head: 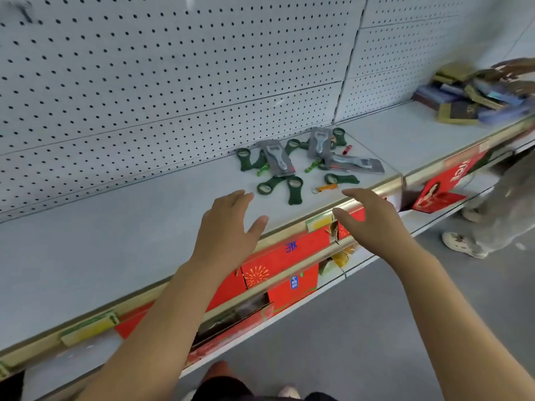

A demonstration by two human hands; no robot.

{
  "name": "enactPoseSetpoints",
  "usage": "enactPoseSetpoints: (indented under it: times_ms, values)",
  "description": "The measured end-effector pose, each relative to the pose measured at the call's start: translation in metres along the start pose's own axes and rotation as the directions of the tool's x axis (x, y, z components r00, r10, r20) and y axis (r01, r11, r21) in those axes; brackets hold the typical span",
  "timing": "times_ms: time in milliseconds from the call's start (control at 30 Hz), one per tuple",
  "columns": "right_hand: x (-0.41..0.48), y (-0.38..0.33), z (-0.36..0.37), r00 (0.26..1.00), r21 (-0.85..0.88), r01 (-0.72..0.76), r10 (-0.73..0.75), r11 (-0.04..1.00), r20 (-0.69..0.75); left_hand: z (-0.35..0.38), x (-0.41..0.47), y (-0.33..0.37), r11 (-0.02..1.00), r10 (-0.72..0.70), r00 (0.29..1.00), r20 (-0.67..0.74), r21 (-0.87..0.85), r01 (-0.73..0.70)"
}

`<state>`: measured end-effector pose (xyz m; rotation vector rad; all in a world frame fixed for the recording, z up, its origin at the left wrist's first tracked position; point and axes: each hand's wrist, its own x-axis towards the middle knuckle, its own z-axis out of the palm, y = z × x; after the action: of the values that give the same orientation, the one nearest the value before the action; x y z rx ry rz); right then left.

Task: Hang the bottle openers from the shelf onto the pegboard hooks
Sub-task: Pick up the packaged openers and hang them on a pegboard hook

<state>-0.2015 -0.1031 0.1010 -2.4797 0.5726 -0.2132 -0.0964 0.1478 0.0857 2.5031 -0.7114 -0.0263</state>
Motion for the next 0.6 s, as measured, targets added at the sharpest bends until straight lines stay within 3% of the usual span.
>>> enactPoseSetpoints:
  times_ms: [267, 400, 600]
  values:
    - [0.064, 0.051, 0.008, 0.995, 0.067, -0.101, 0.100, 0.993, 0.016, 0.044, 0.062, 0.016, 0.996, -0.087, 0.994, 0.064, 0.036, 0.085]
    - [0.098, 0.066, 0.024, 0.975, 0.150, -0.220, 0.222, 0.964, 0.004, 0.061, 0.111, 0.011, 0.991, -0.130, 0.987, 0.090, 0.040, 0.127]
    - [0.144, 0.109, 0.015, 0.948, 0.017, -0.317, 0.317, 0.948, -0.010, 0.099, 0.182, 0.010, 0.983, -0.179, 0.975, 0.134, 0.070, 0.171]
